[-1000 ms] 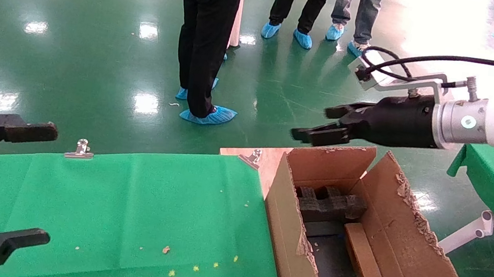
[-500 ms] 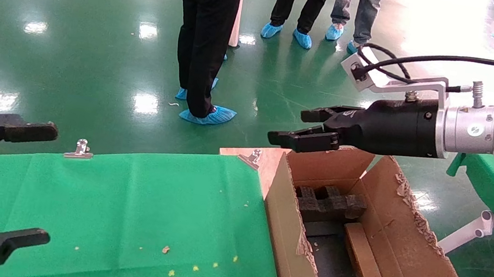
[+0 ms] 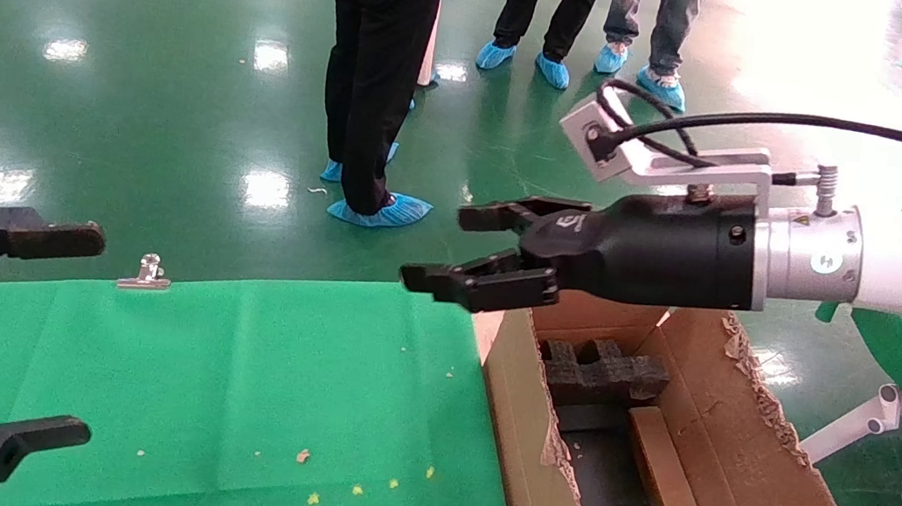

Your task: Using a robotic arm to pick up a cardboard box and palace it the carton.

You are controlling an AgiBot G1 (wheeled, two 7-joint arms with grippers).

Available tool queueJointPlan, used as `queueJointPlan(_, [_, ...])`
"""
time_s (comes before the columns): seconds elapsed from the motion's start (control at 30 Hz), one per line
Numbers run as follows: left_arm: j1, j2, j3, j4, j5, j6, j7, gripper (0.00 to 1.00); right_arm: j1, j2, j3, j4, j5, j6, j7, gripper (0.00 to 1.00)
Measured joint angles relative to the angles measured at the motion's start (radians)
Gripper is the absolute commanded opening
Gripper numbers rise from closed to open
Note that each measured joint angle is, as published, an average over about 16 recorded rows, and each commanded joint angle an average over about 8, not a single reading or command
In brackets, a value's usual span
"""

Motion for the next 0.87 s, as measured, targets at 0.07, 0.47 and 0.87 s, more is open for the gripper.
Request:
queueJointPlan(0.07, [0.0,0.0,0.0,0.0,0.0,0.0,0.0,1.0,-0.033,-0.003,0.049,0.009,-0.005,-0.017,-0.011,1.0])
queueJointPlan(0.47, [0.0,0.0,0.0,0.0,0.0,0.0,0.0,1.0,-0.239,-0.019,0.356,0.064,-0.037,-0.12,-0.077,1.0])
queueJointPlan(0.87, [0.0,0.0,0.0,0.0,0.0,0.0,0.0,1.0,-0.396,-0.031,0.588,0.106,-0.061,-0.199,-0.128,1.0])
